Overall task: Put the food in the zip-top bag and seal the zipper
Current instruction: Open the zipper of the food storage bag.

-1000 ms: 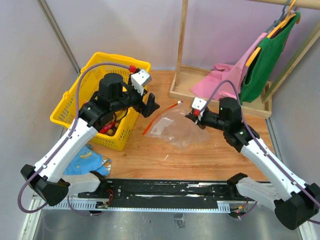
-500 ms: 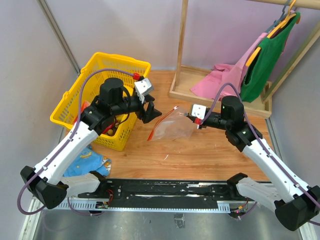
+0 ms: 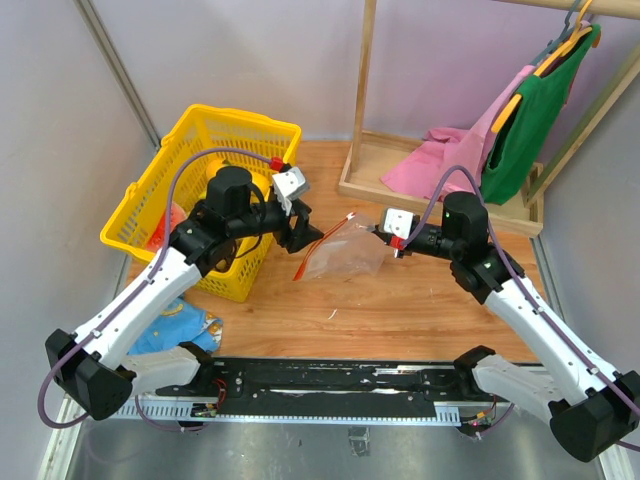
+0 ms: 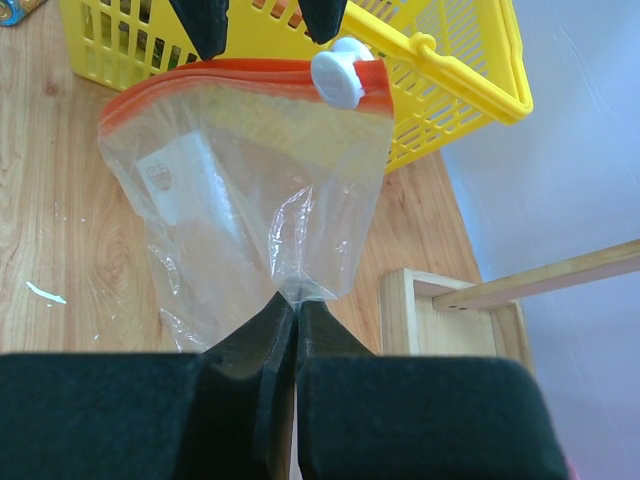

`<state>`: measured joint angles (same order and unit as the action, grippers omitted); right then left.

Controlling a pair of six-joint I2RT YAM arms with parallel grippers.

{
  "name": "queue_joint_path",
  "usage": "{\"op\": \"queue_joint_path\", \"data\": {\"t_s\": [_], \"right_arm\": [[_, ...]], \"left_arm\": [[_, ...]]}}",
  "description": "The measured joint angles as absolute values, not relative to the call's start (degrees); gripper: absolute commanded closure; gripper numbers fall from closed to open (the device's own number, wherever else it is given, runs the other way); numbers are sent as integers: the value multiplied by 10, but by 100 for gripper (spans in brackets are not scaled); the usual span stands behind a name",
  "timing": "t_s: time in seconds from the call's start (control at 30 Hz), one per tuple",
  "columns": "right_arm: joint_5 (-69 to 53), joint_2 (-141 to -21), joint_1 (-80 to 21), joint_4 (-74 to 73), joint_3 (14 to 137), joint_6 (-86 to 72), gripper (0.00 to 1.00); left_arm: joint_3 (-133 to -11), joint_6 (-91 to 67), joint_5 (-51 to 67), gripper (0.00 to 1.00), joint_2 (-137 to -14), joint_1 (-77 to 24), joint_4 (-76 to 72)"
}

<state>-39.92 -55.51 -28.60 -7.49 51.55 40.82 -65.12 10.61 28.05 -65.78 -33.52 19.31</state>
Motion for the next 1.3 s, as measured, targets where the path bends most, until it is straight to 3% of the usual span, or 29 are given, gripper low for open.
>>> {"op": "queue_joint_path", "data": {"t_s": [0.5, 0.77, 1.3], "right_arm": [[-401, -556, -286, -63, 511, 404, 99], [-405, -557, -286, -59, 511, 401, 99], [-424, -559, -286, -46, 510, 380, 99]], "left_arm": [[-638, 86, 272, 40, -662, -335, 157], [-616, 72, 253, 53, -667, -336, 136], [-556, 9, 133, 49, -664, -354, 43]]}}
